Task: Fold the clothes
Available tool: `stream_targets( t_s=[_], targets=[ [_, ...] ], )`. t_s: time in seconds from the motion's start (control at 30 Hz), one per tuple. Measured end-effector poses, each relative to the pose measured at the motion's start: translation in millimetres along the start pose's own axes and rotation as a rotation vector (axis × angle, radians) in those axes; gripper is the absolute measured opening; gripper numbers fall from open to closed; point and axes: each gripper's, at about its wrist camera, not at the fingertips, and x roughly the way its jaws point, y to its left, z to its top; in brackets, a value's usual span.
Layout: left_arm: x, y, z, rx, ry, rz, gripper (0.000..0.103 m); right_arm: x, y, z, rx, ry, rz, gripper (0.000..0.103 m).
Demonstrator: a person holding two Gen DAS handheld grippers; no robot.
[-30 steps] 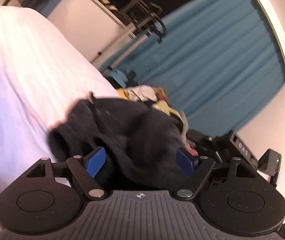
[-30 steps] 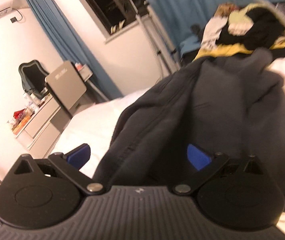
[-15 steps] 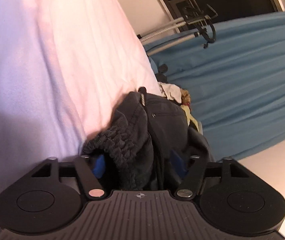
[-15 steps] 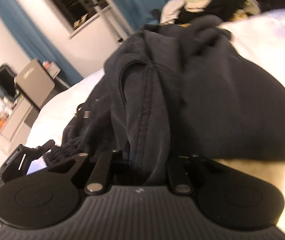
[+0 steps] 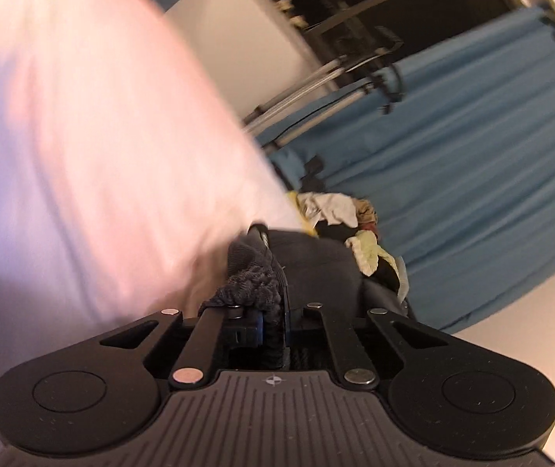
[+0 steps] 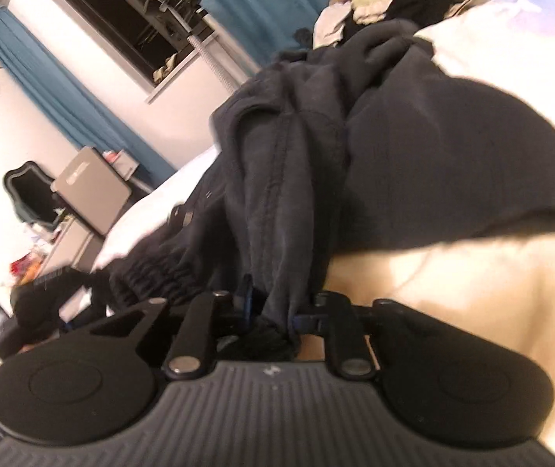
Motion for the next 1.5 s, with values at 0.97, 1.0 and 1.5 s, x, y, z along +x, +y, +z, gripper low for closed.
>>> stream_targets(
  t_s=[0.97, 1.0, 1.5],
  targets=[
    [47.8, 89.4, 268.4, 0.364, 0.078, 0.304, 0.012, 257.2, 220.5, -147.6, 0.068, 0.51, 0.551, 0.01],
    [46.0, 92.7, 267.1, 0.368, 0.089, 0.291, 0.019, 255.5, 222.6, -146.5, 0.062, 0.513, 0.552, 0.012],
    [-63.5, 19.3, 185.6, 0.606, 0.139, 0.23, 0.1, 108.7, 203.2, -90.9, -0.399, 0.401, 0.445, 0.068]
  ],
)
